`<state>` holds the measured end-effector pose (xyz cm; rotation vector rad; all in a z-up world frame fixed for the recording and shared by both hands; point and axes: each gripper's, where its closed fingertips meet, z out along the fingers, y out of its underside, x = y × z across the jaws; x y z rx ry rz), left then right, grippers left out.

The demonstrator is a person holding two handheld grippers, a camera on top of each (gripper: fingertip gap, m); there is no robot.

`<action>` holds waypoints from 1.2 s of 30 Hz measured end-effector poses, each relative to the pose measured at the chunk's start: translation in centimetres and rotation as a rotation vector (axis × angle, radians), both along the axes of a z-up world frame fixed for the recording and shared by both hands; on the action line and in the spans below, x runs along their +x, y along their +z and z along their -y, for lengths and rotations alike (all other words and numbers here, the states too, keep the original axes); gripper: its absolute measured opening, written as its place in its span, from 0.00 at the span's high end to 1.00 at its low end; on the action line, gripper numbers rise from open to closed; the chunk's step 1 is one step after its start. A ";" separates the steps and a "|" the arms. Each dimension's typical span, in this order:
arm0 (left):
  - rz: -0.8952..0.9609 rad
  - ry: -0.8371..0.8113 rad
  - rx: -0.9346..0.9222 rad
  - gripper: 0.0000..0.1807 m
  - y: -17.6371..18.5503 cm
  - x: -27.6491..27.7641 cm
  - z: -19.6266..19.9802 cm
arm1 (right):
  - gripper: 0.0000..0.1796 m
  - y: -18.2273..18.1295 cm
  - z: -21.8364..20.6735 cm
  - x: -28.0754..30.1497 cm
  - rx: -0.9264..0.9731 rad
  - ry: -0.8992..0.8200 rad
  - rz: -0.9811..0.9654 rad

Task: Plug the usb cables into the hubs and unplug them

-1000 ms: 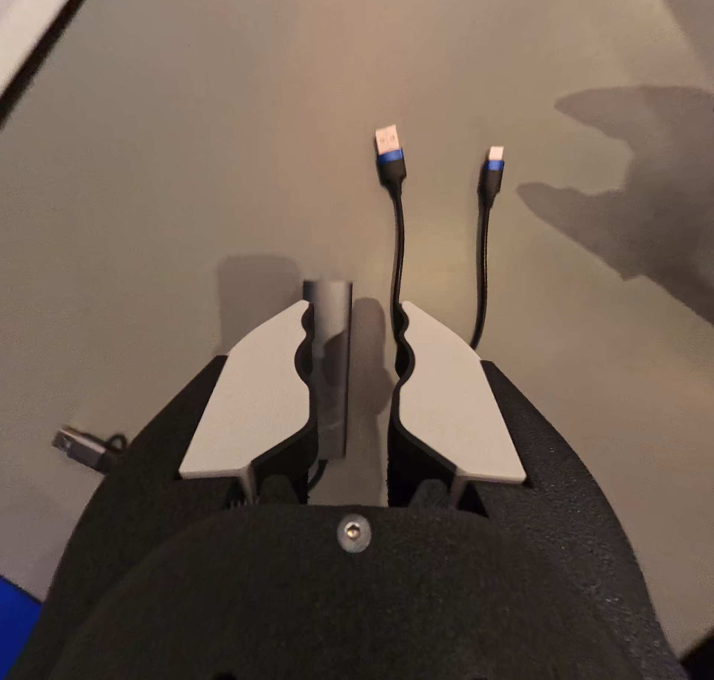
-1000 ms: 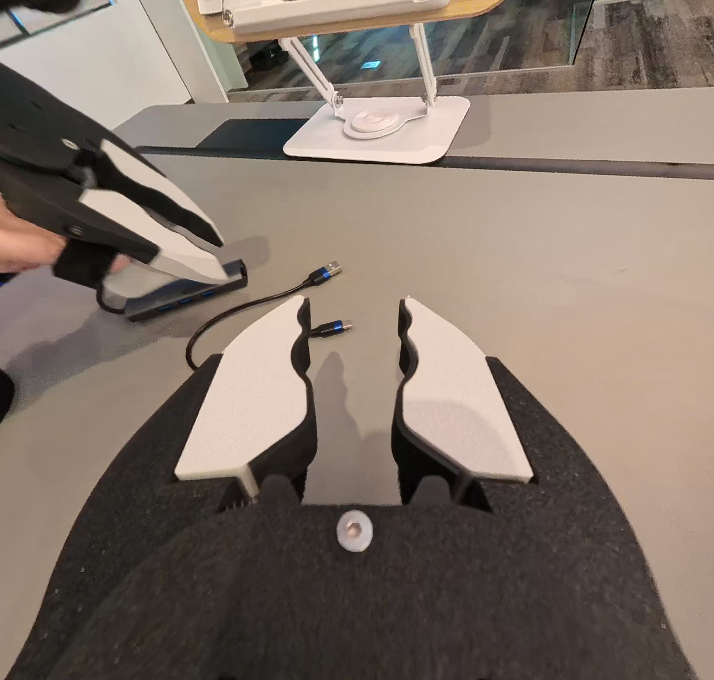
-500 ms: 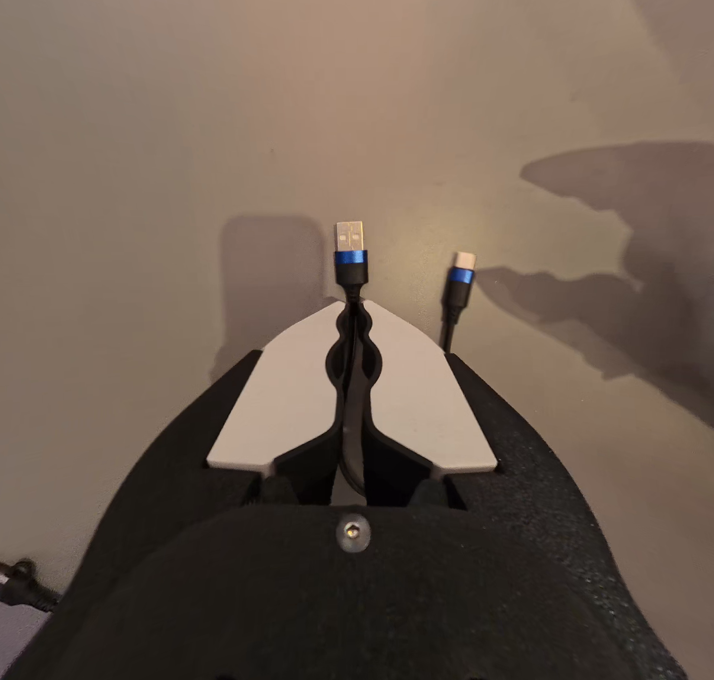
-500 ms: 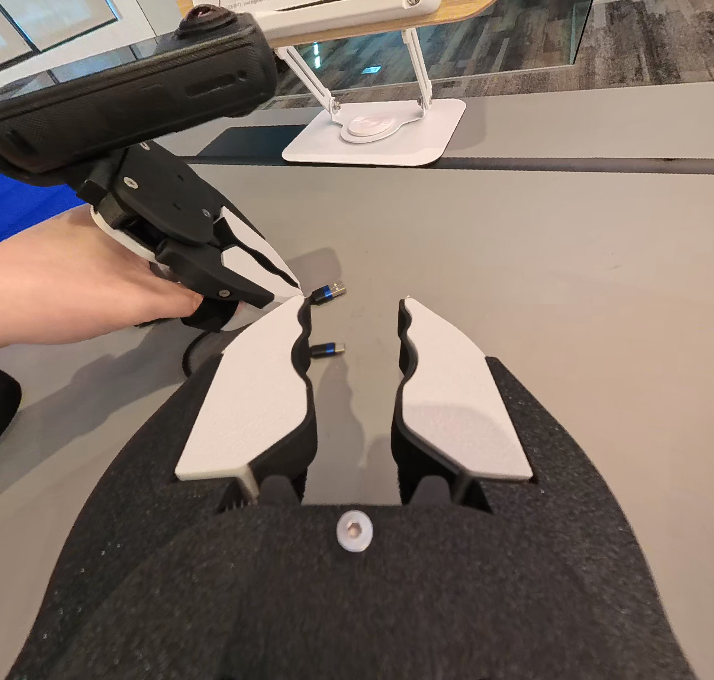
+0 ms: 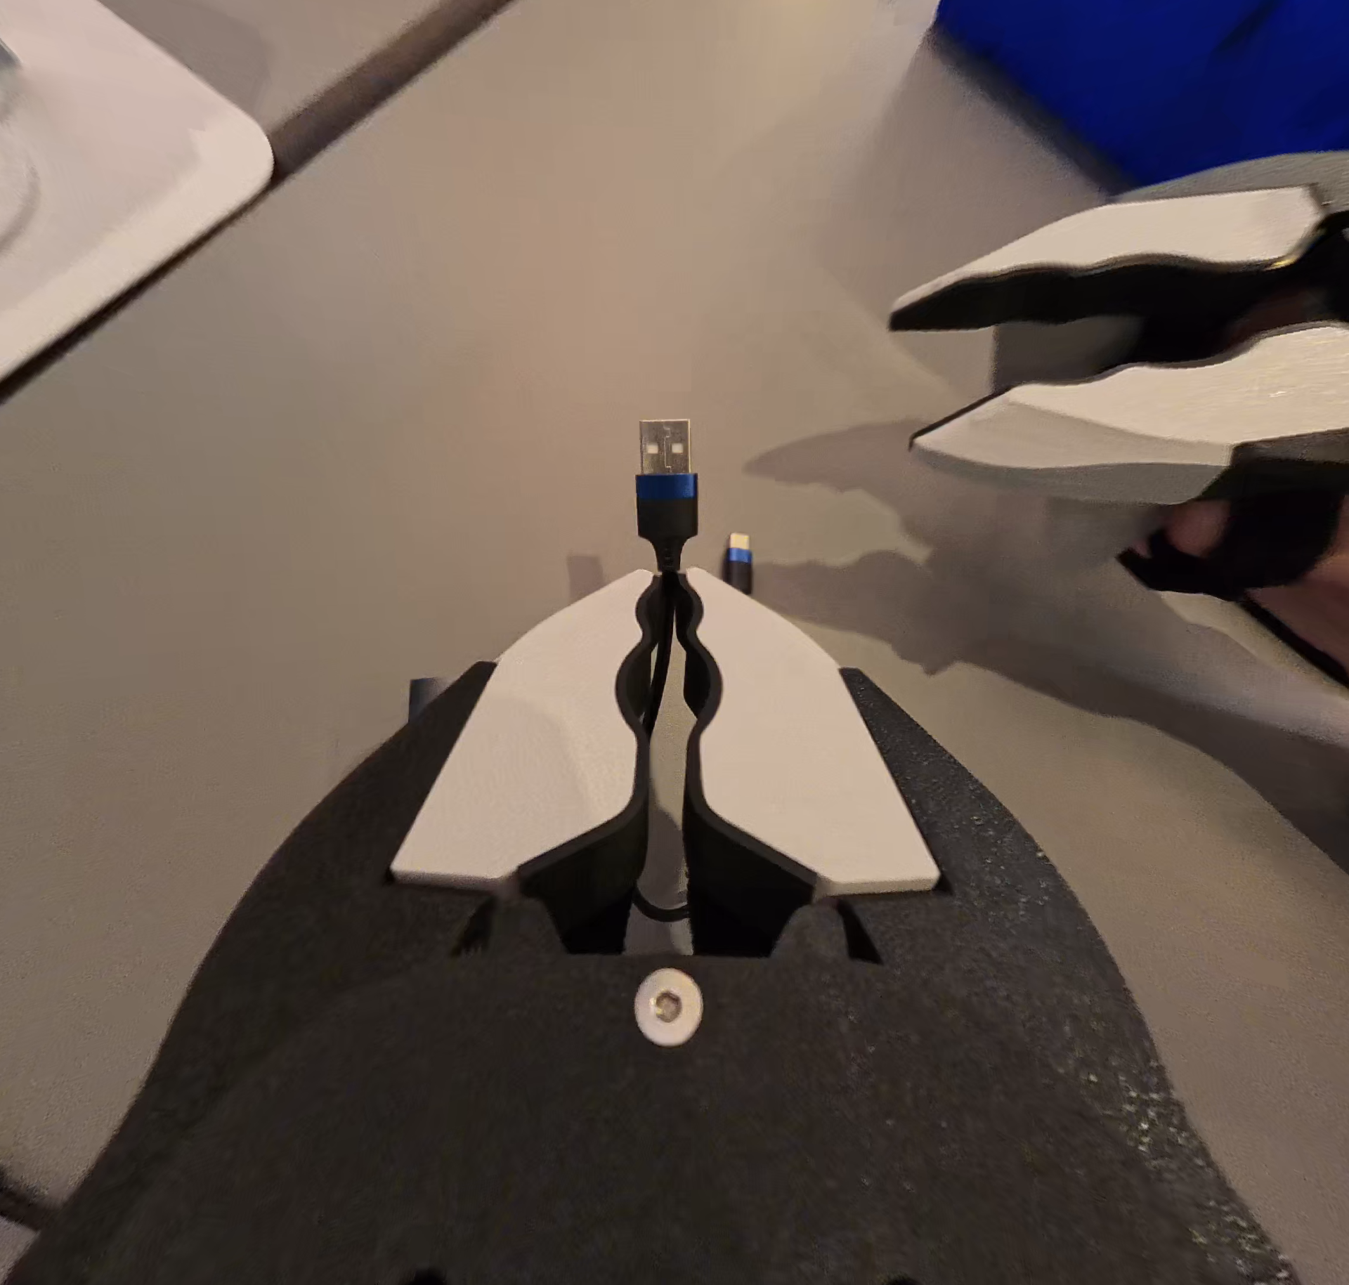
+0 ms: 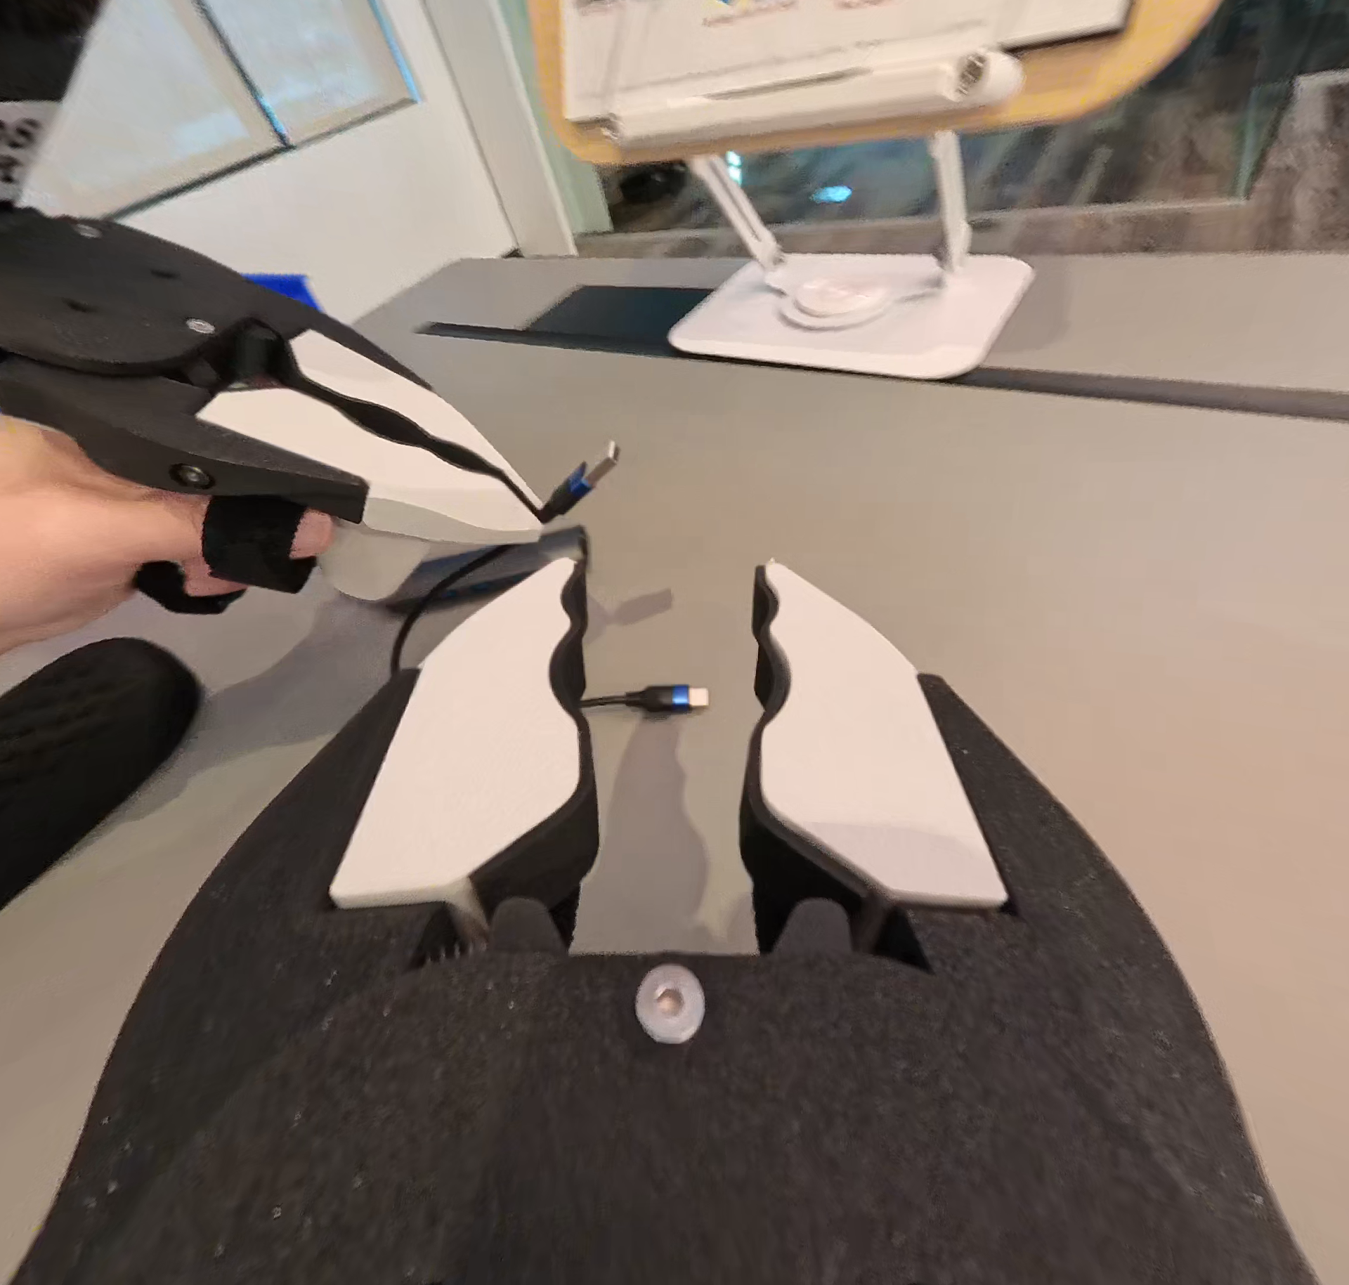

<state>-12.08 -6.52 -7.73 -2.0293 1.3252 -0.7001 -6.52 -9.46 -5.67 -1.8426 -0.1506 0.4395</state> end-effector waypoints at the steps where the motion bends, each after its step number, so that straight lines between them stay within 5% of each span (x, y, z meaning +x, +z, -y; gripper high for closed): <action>1: 0.017 -0.002 0.013 0.99 0.6 -0.4 0.4 | 0.76 0.6 0.1 -0.8 0.027 0.034 -0.014; 11: 0.172 0.024 0.033 0.99 3.9 -3.0 3.3 | 0.83 4.0 0.9 -7.1 0.135 0.248 -0.337; 25: 0.256 -0.054 0.000 0.99 6.5 -5.1 5.0 | 0.82 4.9 1.4 -5.9 0.204 0.298 -0.321; 36: 0.307 -0.333 -0.062 0.99 7.3 -4.8 7.2 | 0.83 7.3 4.0 -7.9 0.335 0.475 -0.283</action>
